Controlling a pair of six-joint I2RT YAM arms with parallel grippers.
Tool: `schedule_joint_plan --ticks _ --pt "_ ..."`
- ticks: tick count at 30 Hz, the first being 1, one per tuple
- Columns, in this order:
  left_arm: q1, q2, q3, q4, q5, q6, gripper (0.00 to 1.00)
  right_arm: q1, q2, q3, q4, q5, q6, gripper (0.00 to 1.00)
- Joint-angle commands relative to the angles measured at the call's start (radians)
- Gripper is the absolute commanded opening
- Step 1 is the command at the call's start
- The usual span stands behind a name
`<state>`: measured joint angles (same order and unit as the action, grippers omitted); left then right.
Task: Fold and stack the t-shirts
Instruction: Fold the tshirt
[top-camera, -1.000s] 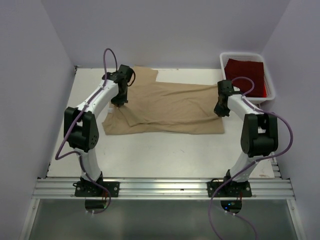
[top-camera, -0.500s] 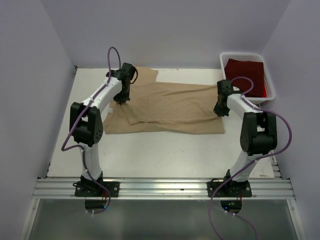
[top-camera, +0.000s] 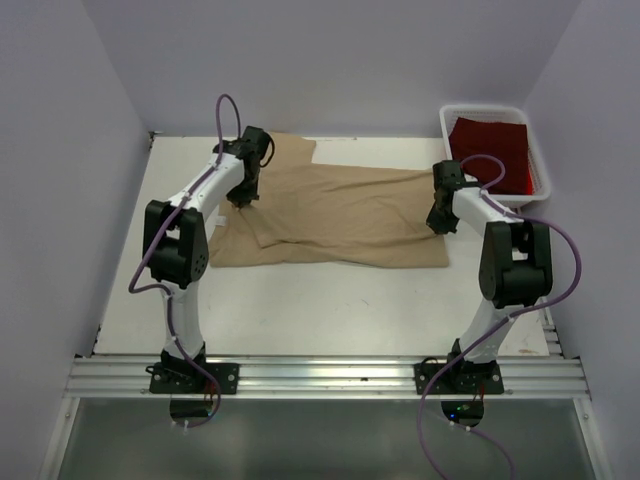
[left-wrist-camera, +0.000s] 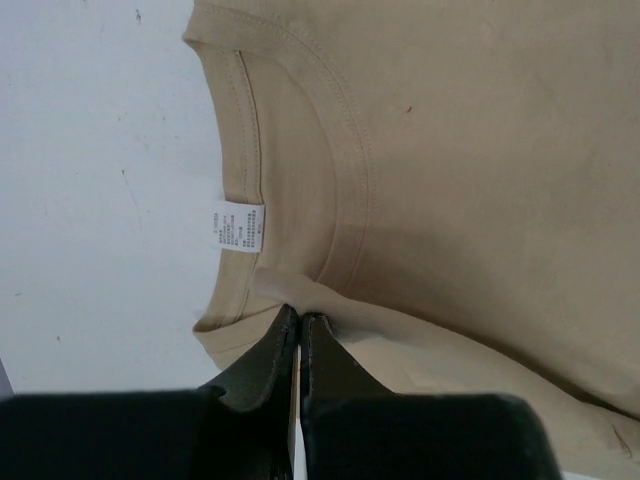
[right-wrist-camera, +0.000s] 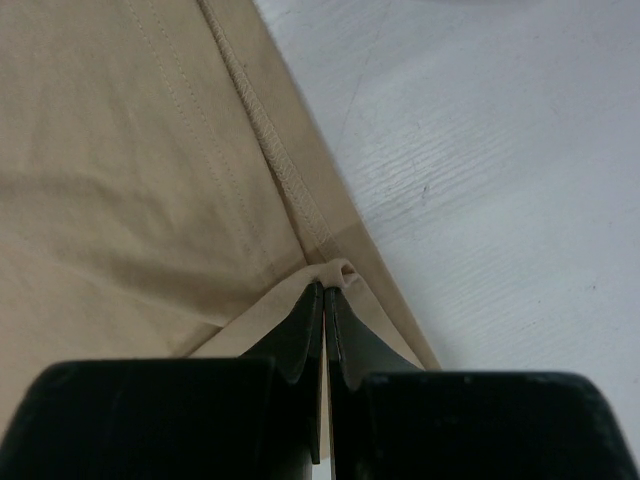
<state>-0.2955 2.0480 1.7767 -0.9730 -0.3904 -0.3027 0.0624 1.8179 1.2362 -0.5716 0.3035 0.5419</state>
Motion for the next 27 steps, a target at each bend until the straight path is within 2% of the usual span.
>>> schedule_joint_plan --ticks 1,5,6,8,9,10,11,12,14,15,19,20,22,23,25,26,27 --pt "0.028 0.012 0.033 0.082 -0.033 0.005 0.0 -0.004 0.006 0.028 0.033 0.016 0.016 0.0" --pt "0.032 0.012 0.039 0.152 -0.021 0.014 0.0 -0.004 0.003 0.028 0.035 0.019 0.015 0.0" --pt "0.033 0.014 0.044 0.158 -0.018 0.014 0.06 -0.004 0.0 0.028 0.036 0.016 0.016 0.0" --pt "0.036 0.012 0.047 0.184 -0.01 0.01 0.37 -0.004 -0.002 0.029 0.039 0.005 0.016 0.0" --pt "0.036 0.008 0.046 0.189 -0.008 0.005 0.71 -0.004 -0.005 0.029 0.039 0.0 0.016 0.07" --pt "0.036 0.002 0.041 0.192 0.001 -0.002 0.9 -0.004 -0.009 0.023 0.045 -0.007 0.015 0.26" --pt "0.036 -0.024 0.035 0.212 0.01 -0.012 1.0 -0.004 -0.029 0.02 0.052 -0.018 0.006 0.34" --pt "0.036 -0.043 0.006 0.226 0.022 -0.016 1.0 -0.003 -0.043 0.016 0.067 -0.027 -0.002 0.48" --pt "0.036 -0.119 -0.064 0.279 0.053 -0.029 1.0 -0.004 -0.106 -0.015 0.107 -0.067 -0.029 0.6" --pt "0.036 -0.149 -0.092 0.295 0.065 -0.035 1.0 -0.003 -0.132 -0.026 0.116 -0.081 -0.039 0.62" --pt "0.036 -0.308 -0.271 0.367 0.169 -0.081 1.0 0.011 -0.255 -0.099 0.17 -0.165 -0.077 0.65" --pt "0.036 -0.372 -0.365 0.402 0.186 -0.105 1.0 0.029 -0.278 -0.112 0.188 -0.182 -0.091 0.65" --pt "0.036 -0.434 -0.46 0.444 0.255 -0.128 1.0 0.056 -0.325 -0.141 0.2 -0.225 -0.102 0.61" --pt "0.035 -0.487 -0.506 0.483 0.28 -0.153 1.0 0.086 -0.334 -0.145 0.205 -0.24 -0.115 0.59" --pt "0.036 -0.535 -0.626 0.549 0.35 -0.182 0.94 0.128 -0.35 -0.149 0.204 -0.266 -0.129 0.41" --pt "0.036 -0.578 -0.702 0.577 0.367 -0.191 0.81 0.172 -0.351 -0.149 0.205 -0.28 -0.138 0.29" --pt "0.035 -0.6 -0.738 0.603 0.386 -0.202 0.72 0.192 -0.341 -0.143 0.208 -0.3 -0.138 0.01"
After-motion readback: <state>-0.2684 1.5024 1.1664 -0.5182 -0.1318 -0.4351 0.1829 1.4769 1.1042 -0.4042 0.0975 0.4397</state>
